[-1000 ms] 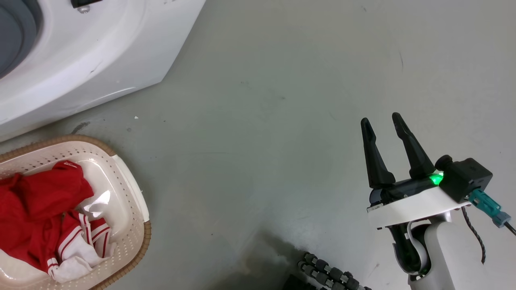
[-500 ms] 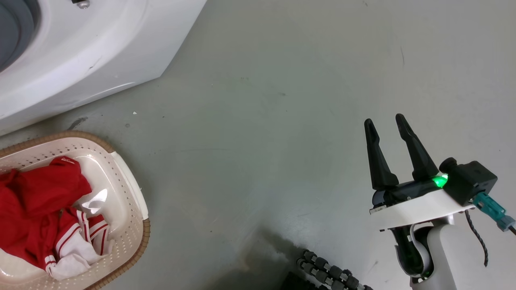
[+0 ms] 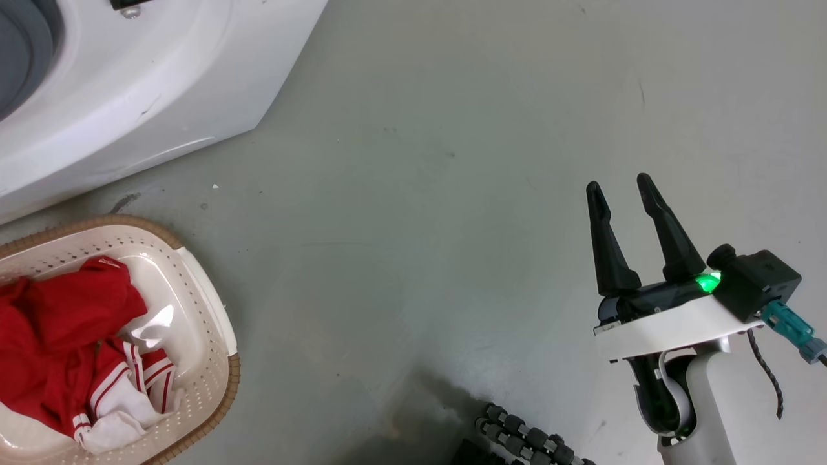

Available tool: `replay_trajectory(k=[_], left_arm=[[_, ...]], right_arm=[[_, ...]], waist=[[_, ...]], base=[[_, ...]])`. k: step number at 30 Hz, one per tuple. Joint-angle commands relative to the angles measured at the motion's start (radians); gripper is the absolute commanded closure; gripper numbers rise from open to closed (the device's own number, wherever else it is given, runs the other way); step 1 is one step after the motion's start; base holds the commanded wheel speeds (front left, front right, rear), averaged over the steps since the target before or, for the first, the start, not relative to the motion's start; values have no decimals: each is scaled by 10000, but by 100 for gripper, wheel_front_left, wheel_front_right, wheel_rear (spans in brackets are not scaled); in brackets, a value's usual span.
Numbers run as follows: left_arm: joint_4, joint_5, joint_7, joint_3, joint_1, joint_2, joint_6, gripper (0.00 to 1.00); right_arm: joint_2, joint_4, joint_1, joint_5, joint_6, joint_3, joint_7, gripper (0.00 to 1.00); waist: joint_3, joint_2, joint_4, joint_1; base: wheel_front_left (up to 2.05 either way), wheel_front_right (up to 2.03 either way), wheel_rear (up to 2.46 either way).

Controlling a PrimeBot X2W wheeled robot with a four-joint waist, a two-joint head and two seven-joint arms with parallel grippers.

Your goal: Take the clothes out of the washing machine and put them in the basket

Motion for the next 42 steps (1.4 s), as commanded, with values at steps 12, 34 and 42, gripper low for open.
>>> replay_trajectory(k=[12,34,42], left_arm=[[-67,-564,-3952,504,1873,-392,-16,100],[466,-1458,-8515,842,5621,-1832,-456,100],[-490,-1516,-8833,722,6992,-2370,-552,100]], right_arm=[[8,101,5,-64,-7,-395,-15,0],[1,-87,983,-1569,-7,-901,416,0],[3,-622,1664,-2128,-7,-826,1075,0]], waist=[[-928,0,469,-1],[-3988,0,1917,-1],[-5162,0,2635,-1]], base=[[0,0,0],[0,0,0],[0,0,0]])
